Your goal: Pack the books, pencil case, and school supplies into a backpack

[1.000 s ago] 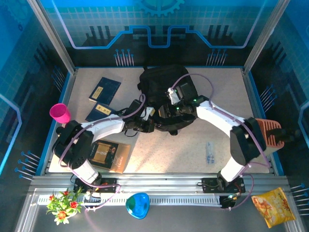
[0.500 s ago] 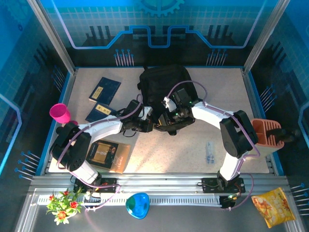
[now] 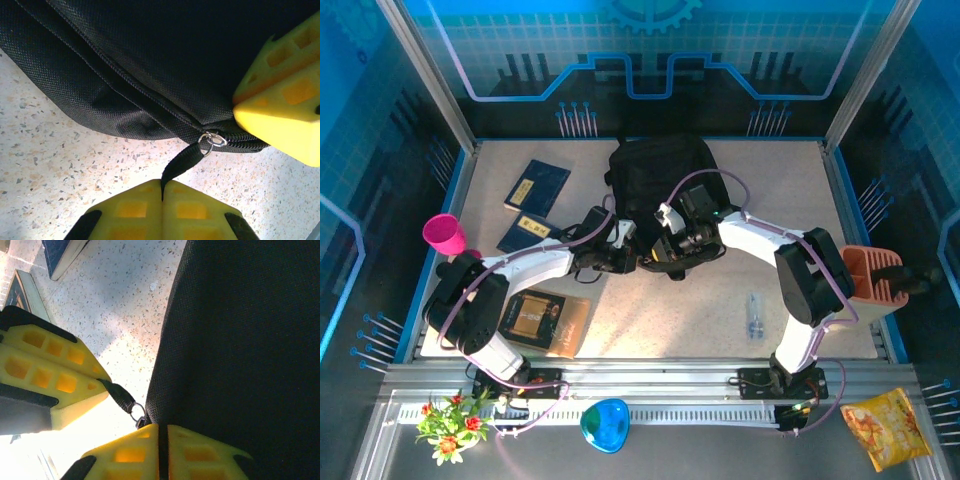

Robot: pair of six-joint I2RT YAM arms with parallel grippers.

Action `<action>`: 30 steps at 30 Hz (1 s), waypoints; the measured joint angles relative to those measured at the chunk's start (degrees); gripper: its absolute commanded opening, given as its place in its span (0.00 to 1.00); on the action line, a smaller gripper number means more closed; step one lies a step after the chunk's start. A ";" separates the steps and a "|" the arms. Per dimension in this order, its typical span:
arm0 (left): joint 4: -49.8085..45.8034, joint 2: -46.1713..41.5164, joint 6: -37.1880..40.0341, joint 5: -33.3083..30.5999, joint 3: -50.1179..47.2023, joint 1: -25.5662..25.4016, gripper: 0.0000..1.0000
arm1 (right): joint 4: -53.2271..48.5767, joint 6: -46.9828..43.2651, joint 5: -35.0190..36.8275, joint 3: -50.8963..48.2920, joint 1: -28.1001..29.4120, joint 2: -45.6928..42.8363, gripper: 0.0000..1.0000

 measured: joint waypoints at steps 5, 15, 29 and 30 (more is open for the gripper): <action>0.02 0.02 0.00 0.00 0.00 0.00 0.00 | 0.57 0.76 1.46 -0.98 0.00 -0.52 0.08; 0.44 0.50 0.00 1.01 0.04 0.11 0.00 | -1.51 23.71 14.12 -3.76 1.05 -13.99 0.51; 0.59 0.68 0.22 1.84 0.04 0.11 0.00 | -7.50 68.59 28.37 -7.45 9.25 -18.86 0.84; 0.59 0.66 0.24 1.97 0.04 0.11 0.00 | -6.84 70.10 28.76 -7.43 9.29 -17.99 0.84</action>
